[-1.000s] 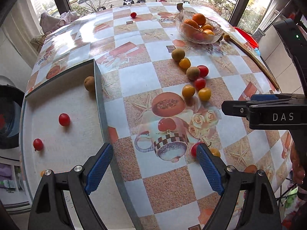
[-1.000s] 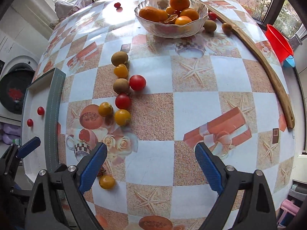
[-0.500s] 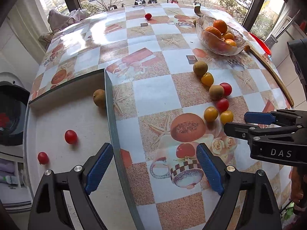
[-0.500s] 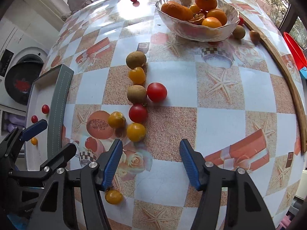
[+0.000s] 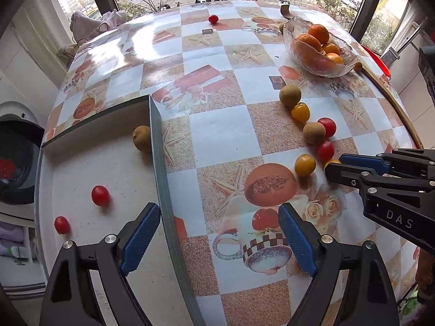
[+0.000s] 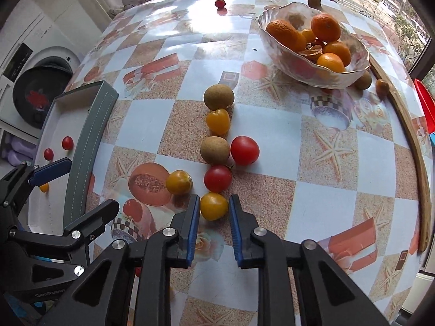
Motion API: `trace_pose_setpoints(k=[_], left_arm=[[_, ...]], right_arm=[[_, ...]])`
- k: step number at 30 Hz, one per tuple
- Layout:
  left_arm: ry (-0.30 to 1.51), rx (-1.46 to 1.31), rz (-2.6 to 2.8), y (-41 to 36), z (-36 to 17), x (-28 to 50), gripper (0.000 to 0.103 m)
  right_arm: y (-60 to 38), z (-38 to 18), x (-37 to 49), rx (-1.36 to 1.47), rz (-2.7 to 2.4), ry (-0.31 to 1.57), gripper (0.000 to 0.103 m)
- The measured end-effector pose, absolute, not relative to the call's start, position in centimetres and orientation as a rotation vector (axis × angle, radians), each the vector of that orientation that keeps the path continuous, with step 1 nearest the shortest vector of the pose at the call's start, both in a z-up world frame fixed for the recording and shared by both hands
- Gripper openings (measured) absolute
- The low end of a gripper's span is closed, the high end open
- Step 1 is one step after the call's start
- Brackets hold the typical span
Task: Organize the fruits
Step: 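Grasp a yellow tomato with the left tool while the right grasps a red tomato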
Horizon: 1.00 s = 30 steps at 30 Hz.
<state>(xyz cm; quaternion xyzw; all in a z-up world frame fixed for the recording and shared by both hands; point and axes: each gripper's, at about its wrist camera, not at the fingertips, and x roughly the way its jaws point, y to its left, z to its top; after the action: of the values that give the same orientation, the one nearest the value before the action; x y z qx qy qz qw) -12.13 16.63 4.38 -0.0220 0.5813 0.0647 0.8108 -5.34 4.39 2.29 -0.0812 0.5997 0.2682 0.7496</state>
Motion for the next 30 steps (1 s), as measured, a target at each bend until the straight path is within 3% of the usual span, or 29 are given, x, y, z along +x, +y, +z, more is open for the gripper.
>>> trace_pose_setpoints(k=[8,15,17,18,24,30], left_arm=[[1.192,0.053,0.043,13.3,5.4,-10.8,0.089],[1.223,0.085,-0.047,11.2,2.9,-7.8,0.089],[1.225,0.084,-0.063,11.0,2.4,-7.6,0.083],[1.233,0.083,-0.069,10.9,2.1,-7.4,0.071],[1.219,0.046,-0.084,11.0,2.2,-7.2,0.046],[1.217,0.002,-0.110,11.5,2.5,-7.7,0.031]], right_arm=[[1.4,3.1,-4.2,-0.090,0.536,1.317,0.024],[-0.5,2.8,-3.2,-0.030,0.517,1.341,0.023],[-1.0,2.7,-3.0,-0.011,0.510,1.352,0.024],[-1.2,2.6,-3.0,-0.006,0.510,1.354,0.024],[-1.4,2.4,-3.2,0.043,0.533,1.367,0.024],[-0.7,2.4,-3.9,0.040,0.595,1.381,0.024]])
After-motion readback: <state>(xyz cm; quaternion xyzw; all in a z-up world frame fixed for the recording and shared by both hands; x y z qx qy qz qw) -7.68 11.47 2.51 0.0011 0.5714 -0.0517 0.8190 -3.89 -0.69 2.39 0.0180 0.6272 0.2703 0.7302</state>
